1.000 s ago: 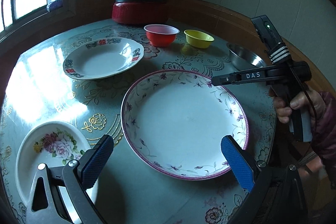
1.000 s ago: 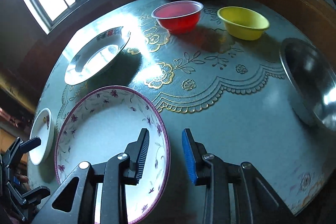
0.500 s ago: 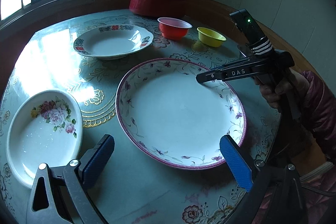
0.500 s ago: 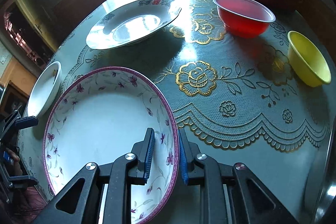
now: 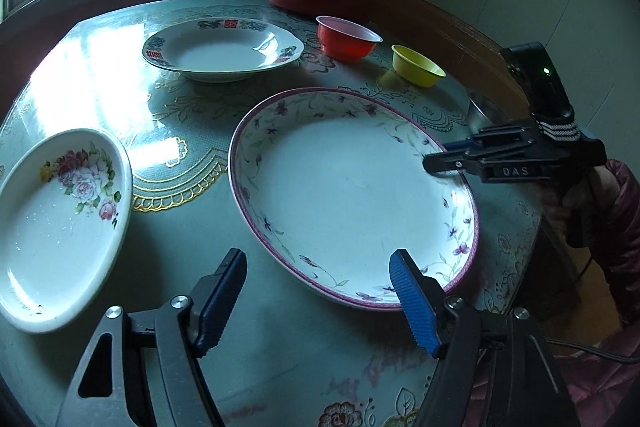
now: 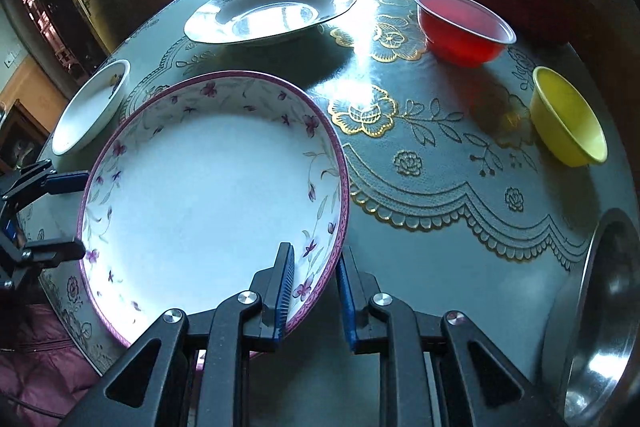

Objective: Organize plates and bowls

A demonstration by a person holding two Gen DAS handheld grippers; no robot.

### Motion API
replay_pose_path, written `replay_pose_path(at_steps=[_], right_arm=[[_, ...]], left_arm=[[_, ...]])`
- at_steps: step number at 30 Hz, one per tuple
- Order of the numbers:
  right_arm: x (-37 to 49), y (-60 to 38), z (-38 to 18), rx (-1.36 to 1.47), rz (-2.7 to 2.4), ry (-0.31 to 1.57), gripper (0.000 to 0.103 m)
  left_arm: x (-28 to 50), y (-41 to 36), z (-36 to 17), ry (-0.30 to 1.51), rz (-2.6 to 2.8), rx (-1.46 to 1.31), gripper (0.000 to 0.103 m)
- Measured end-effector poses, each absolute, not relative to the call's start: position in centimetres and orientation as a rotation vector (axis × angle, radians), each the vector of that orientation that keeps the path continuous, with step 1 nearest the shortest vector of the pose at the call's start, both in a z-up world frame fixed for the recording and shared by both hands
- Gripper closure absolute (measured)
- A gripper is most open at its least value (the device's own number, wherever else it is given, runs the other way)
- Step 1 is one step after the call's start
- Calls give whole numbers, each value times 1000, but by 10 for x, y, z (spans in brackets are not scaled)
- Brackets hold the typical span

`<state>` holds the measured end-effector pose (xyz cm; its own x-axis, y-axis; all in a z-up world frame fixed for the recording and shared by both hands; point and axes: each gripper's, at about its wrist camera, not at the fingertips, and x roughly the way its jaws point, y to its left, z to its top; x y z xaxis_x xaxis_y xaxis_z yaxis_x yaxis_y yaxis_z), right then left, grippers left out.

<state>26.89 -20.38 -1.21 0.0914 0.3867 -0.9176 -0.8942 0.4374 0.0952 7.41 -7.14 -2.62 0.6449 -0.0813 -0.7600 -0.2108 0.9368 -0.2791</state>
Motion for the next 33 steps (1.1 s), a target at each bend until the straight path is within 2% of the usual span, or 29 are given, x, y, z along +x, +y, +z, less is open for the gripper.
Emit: replay_pose_path(at_steps=[8, 11, 13, 15, 16, 18, 23, 33], right_arm=[[281, -233, -13, -397, 1015, 1175, 81], [297, -236, -15, -284, 982, 1191, 81], [308, -237, -17, -215, 967, 1194, 80], [315, -235, -18, -180, 967, 1182, 80], [316, -233, -18, -178, 972, 1176, 82], [311, -226, -17, -194, 1001, 1164, 92], [301, -215, -14, -283, 1046, 1112, 91], [293, -184, -18, -288, 1113, 1083, 90]], left_arm=[[101, -52, -35, 882, 145, -409, 35], [109, -49, -36, 882, 161, -402, 44], [113, -50, -36, 884, 149, -402, 55], [114, -54, -37, 884, 162, -368, 55], [113, -56, -37, 881, 166, -354, 55], [108, -58, -37, 884, 168, -346, 60], [86, -71, -37, 903, 154, -293, 68], [64, -69, -33, 913, 217, -357, 69]])
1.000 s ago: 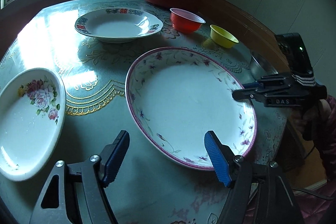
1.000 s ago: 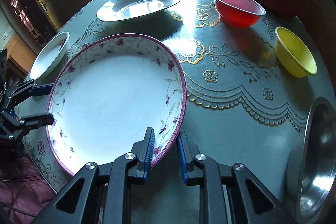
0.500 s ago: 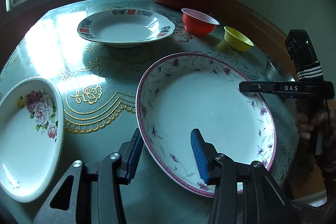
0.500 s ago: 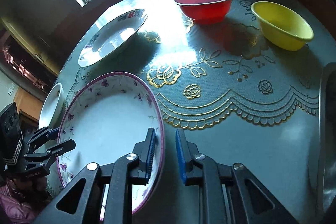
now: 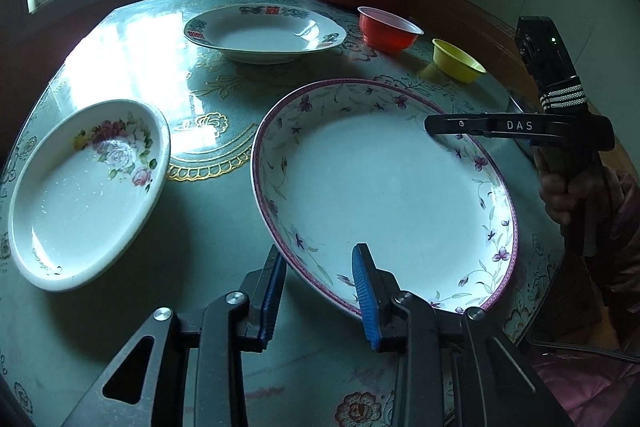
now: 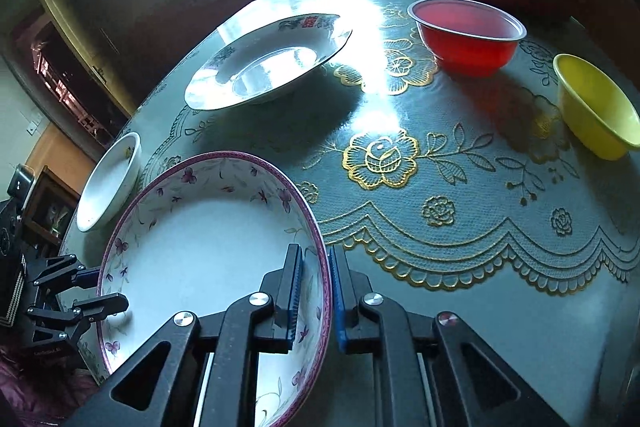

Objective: Organize plates and bowls

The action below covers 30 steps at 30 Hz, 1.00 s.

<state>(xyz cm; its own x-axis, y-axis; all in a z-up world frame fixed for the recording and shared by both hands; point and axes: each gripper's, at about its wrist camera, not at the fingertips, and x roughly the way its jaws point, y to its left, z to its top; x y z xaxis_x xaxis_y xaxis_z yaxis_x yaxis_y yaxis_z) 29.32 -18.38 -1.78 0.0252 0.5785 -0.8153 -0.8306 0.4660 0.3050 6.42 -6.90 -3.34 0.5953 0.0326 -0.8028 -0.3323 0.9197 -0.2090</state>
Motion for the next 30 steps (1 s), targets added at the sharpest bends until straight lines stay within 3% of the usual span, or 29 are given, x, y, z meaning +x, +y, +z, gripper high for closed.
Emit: replay_pose_path(at_steps=[15, 18, 30], right_arm=[[274, -205, -17, -238, 1024, 1207, 84], [261, -212, -16, -261, 963, 1152, 88], [261, -186, -11, -287, 826, 1045, 84]], left_arm=[[57, -64, -33, 934, 159, -305, 70], [62, -68, -33, 933, 176, -260, 70], [68, -56, -35, 899, 186, -282, 68]])
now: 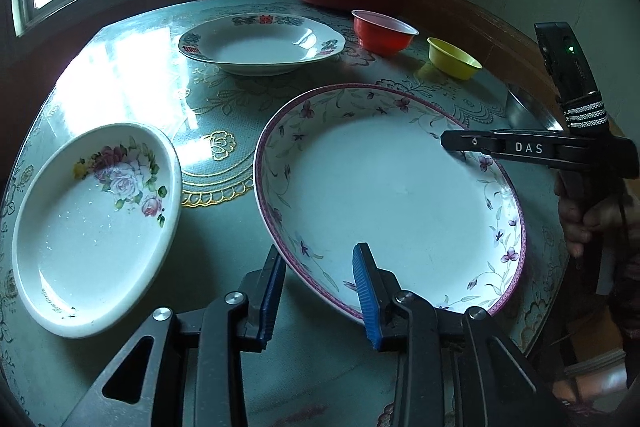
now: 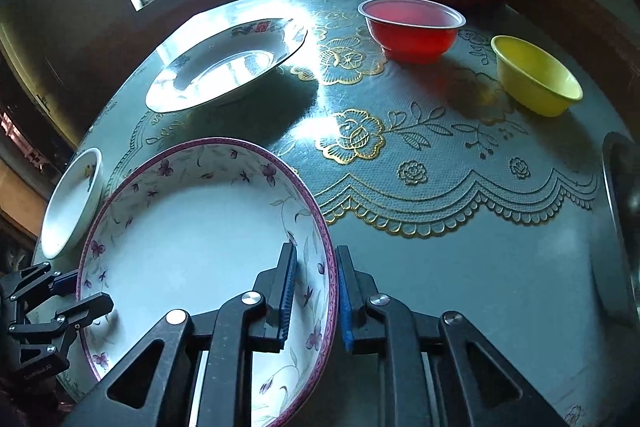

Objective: Organize plates and bowls

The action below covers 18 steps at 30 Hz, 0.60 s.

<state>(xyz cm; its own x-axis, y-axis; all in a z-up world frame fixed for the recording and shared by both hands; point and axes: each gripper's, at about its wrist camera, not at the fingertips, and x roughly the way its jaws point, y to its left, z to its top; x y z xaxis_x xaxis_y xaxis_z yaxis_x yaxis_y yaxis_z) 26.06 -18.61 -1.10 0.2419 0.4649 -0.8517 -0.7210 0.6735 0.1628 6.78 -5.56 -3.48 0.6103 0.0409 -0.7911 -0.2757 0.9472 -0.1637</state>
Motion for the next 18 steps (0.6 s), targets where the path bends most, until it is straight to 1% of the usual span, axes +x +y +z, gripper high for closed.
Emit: replay_pose_path(at_steps=[5, 6, 8, 13, 18], right_arm=[[265, -183, -10, -306, 826, 1061, 84], [266, -182, -10, -313, 832, 1073, 82], [269, -182, -11, -318, 842, 1101, 78], [277, -181, -12, -311, 885, 1125, 78], [280, -179, -9, -322, 917, 1125, 78]], left_arm=[[65, -56, -34, 885, 177, -288, 68], [64, -56, -34, 886, 182, -293, 68], [61, -54, -32, 886, 194, -315, 70], [48, -52, -25, 848, 217, -345, 78], [47, -53, -19, 843, 245, -360, 81]])
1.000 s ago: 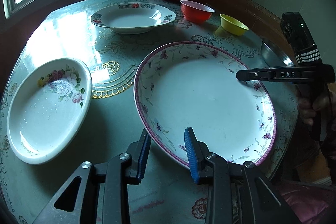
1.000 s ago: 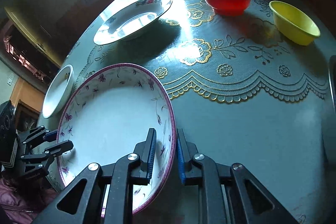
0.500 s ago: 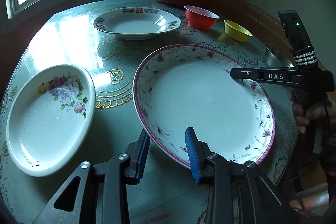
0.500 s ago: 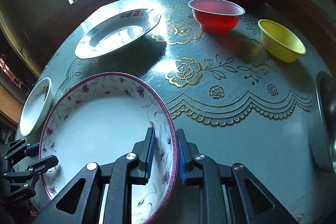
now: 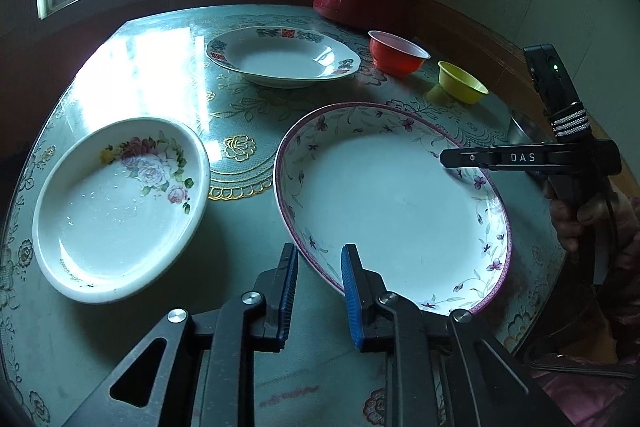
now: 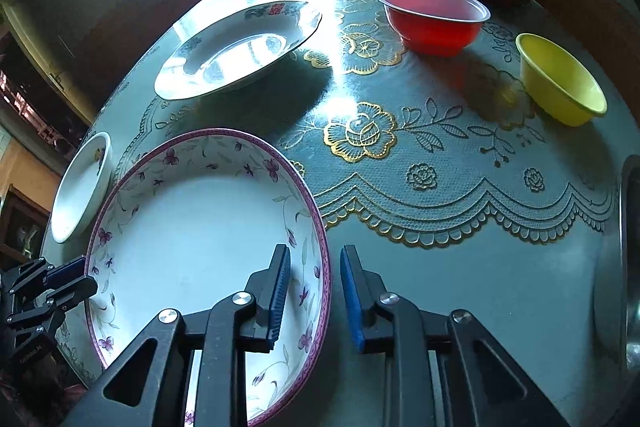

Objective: Organize plates and bowls

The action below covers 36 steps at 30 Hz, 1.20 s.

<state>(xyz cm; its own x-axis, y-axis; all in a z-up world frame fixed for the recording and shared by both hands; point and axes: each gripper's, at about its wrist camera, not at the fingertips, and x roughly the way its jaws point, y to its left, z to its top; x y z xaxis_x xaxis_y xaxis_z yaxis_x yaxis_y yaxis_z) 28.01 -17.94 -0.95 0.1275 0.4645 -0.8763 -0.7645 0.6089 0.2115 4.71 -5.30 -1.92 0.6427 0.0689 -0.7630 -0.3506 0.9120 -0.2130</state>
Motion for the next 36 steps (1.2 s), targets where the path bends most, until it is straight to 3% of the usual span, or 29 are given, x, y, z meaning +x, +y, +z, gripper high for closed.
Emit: replay_pose_path(at_steps=[7, 14, 17, 25, 27, 28, 29, 30, 31, 36], right_arm=[[302, -170, 9, -204, 982, 1143, 77], [342, -136, 14, 41, 1044, 1247, 70], [364, -115, 16, 105, 1044, 1258, 66], [425, -65, -11, 149, 967, 1324, 66], [433, -54, -18, 153, 960, 1331, 69], [435, -49, -22, 159, 964, 1333, 74], [437, -45, -26, 159, 977, 1337, 89], [437, -41, -29, 145, 974, 1333, 90], [437, -39, -31, 149, 987, 1320, 90], [432, -34, -32, 115, 1029, 1312, 90]], left_arm=[[49, -32, 2, 805, 241, -433, 81], [103, 33, 26, 755, 349, -572, 80], [128, 66, 25, 754, 382, -656, 76], [186, 124, 8, 799, 412, -693, 52], [199, 137, -1, 819, 429, -709, 50], [206, 144, -8, 845, 435, -719, 52], [212, 148, -15, 873, 437, -722, 55], [217, 149, -20, 890, 421, -714, 71], [222, 149, -24, 899, 409, -706, 77], [223, 141, -31, 912, 410, -673, 79]])
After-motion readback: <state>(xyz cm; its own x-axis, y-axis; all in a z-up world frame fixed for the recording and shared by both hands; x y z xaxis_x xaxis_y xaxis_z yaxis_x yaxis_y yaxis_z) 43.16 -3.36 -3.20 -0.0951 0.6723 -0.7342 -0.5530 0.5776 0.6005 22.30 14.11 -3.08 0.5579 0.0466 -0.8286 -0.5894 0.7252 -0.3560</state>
